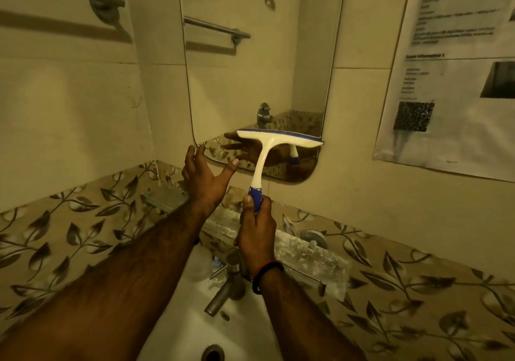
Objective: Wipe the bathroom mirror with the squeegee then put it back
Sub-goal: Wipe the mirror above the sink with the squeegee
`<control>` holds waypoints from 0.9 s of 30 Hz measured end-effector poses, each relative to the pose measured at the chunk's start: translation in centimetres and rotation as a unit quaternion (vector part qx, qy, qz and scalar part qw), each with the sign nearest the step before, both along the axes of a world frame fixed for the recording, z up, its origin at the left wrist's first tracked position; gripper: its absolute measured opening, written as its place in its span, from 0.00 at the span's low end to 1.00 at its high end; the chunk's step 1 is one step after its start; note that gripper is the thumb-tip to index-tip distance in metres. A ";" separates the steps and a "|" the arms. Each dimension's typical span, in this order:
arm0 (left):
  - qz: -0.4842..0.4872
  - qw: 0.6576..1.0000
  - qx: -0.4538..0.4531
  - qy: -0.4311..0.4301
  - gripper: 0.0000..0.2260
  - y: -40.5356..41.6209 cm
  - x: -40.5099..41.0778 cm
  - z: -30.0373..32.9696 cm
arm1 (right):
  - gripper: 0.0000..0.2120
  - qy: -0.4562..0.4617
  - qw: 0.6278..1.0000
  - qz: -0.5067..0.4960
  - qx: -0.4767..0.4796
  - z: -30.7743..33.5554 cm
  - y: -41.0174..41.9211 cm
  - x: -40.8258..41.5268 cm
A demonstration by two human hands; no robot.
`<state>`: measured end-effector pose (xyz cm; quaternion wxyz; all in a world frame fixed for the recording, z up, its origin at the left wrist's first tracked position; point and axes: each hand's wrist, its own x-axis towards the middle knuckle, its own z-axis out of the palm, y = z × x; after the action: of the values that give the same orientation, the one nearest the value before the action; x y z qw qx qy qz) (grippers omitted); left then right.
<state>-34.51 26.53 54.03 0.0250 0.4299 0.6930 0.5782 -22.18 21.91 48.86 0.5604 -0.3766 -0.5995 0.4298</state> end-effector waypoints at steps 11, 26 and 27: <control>0.005 1.000 -0.011 -0.006 0.40 -0.1 0.1 -1.0 | 0.13 0.005 1.000 0.006 -0.018 -3.6 -1.0 -0.1; -0.002 1.000 -0.026 -0.014 0.39 -0.6 0.3 -1.8 | 0.12 -0.005 0.999 0.002 -0.047 -5.3 -2.3 -0.1; -0.002 1.000 -0.027 -0.014 0.39 -0.6 0.4 -1.8 | 0.12 -0.006 0.999 0.003 -0.050 -5.4 -2.3 -0.1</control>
<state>-34.15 25.92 52.21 0.0477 0.4222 0.7068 0.5655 -22.32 19.59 43.50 0.5362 -0.4046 -0.5818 0.4585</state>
